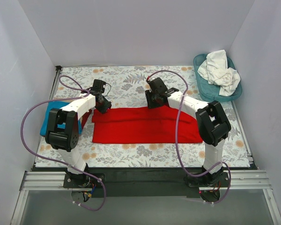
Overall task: Fold and stack the t-shirts
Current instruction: Fold the tshirt
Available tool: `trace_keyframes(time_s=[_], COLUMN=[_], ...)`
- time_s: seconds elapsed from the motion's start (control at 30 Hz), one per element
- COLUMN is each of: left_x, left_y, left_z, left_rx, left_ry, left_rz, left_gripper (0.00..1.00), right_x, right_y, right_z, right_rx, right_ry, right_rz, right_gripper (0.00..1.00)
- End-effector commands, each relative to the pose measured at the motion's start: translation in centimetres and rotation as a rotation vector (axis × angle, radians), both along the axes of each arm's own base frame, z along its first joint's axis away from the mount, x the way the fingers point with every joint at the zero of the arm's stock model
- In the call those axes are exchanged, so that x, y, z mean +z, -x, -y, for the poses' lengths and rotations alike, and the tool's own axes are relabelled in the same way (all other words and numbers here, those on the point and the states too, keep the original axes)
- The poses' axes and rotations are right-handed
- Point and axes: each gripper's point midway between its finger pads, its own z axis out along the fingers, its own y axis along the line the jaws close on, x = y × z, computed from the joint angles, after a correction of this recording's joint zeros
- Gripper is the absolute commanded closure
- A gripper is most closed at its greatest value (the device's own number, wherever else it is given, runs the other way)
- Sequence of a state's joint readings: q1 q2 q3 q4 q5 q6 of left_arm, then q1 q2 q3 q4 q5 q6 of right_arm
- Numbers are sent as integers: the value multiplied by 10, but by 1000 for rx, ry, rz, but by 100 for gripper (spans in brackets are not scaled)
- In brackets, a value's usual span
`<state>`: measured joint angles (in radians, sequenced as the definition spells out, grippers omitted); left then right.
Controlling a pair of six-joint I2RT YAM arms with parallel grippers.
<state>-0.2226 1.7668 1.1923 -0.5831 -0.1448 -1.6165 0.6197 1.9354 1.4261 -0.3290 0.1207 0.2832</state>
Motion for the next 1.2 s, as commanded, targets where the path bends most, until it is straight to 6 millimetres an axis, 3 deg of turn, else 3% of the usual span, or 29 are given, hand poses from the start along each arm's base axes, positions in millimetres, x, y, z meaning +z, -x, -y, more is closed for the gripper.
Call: trace_keyframes(time_s=[0.0, 0.3, 0.57, 1.17], left_x=[-1, -17, -13, -3], left_y=[6, 25, 38, 60], left_z=[-1, 0, 1, -2], left_rx=[0, -16, -29, -49], left_ry=[-1, -3, 4, 17], left_rz=[-12, -49, -43, -13], left_gripper=[75, 75, 75, 76], right_x=[11, -8, -17, -10], right_y=[2, 13, 32, 65], right_z=[-4, -3, -1, 4], right_rx=[12, 25, 42, 58], right_ry=[-44, -30, -45, -114], right_rz=[30, -2, -33, -51], right_gripper=[55, 55, 57, 63])
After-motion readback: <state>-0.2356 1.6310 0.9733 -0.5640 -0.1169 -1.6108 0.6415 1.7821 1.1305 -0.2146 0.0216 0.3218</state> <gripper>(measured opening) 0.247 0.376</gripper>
